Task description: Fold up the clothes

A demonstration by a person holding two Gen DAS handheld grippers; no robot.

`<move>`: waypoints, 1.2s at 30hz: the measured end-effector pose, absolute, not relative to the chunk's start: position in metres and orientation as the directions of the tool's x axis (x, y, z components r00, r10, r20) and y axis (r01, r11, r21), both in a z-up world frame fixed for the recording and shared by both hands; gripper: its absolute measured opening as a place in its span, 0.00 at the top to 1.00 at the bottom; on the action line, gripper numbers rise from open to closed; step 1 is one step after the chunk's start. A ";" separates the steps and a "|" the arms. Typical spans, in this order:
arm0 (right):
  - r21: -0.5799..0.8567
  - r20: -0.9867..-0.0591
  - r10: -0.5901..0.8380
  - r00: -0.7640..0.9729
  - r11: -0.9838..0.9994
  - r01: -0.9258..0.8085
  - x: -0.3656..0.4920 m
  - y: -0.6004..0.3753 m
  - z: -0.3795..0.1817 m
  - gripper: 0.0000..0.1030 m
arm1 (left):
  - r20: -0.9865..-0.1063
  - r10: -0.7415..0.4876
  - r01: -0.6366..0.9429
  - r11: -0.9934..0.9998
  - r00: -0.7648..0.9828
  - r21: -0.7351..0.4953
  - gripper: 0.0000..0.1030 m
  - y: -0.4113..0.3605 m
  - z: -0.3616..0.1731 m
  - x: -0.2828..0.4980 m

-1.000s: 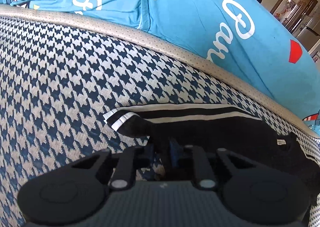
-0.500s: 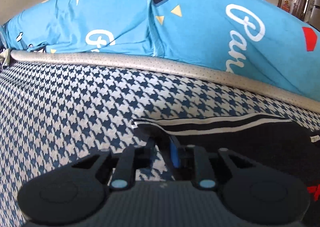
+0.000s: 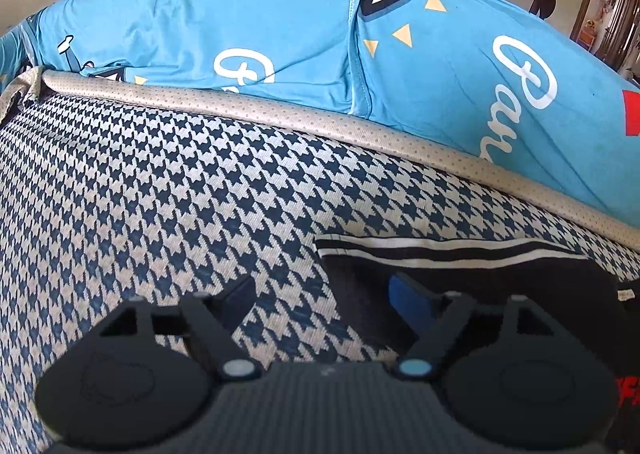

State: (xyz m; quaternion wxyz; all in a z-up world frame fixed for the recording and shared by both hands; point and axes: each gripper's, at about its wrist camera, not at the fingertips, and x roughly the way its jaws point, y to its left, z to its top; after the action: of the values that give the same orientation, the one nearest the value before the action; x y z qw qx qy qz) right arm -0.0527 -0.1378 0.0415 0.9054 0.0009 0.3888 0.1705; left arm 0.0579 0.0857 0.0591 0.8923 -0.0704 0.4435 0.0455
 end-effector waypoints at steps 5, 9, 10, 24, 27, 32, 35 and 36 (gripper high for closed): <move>0.118 -0.669 0.377 0.640 0.905 -0.409 -0.058 -0.113 0.041 0.45 | -0.801 0.010 -0.165 0.980 0.598 -0.111 0.14 0.096 0.066 0.053; 0.115 -0.659 0.409 0.631 0.884 -0.453 -0.059 -0.098 0.039 0.52 | -0.805 0.022 -0.187 0.976 0.593 -0.111 0.13 0.102 0.070 0.050; 0.122 -0.657 0.419 0.626 0.879 -0.460 -0.059 -0.095 0.038 0.54 | -0.807 0.026 -0.193 0.975 0.590 -0.110 0.13 0.105 0.071 0.050; 0.082 -0.623 0.498 0.603 0.808 -0.584 -0.052 -0.043 0.031 0.55 | -0.815 0.033 -0.228 0.966 0.579 -0.123 0.05 0.128 0.079 0.038; 0.049 -0.638 0.473 0.608 0.813 -0.581 -0.046 -0.037 0.021 0.55 | -0.817 0.037 -0.228 0.967 0.575 -0.117 0.03 0.128 0.078 0.038; -0.011 -0.654 0.426 0.625 0.821 -0.570 -0.036 -0.036 0.010 0.55 | -0.821 0.023 -0.231 0.964 0.571 -0.134 0.03 0.130 0.076 0.039; -0.037 -0.669 0.400 0.626 0.824 -0.566 -0.033 -0.041 0.002 0.56 | -0.823 0.020 -0.230 0.964 0.568 -0.136 0.03 0.130 0.075 0.039; -0.050 -0.669 0.397 0.629 0.820 -0.570 -0.034 -0.042 0.001 0.58 | -0.824 0.019 -0.230 0.964 0.567 -0.136 0.03 0.130 0.074 0.040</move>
State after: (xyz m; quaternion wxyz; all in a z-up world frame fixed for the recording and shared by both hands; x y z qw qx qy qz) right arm -0.0337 -0.0424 0.0007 0.8932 -0.1293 0.3351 0.2706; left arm 0.0397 0.1297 0.0741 0.8777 -0.1147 0.4599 0.0710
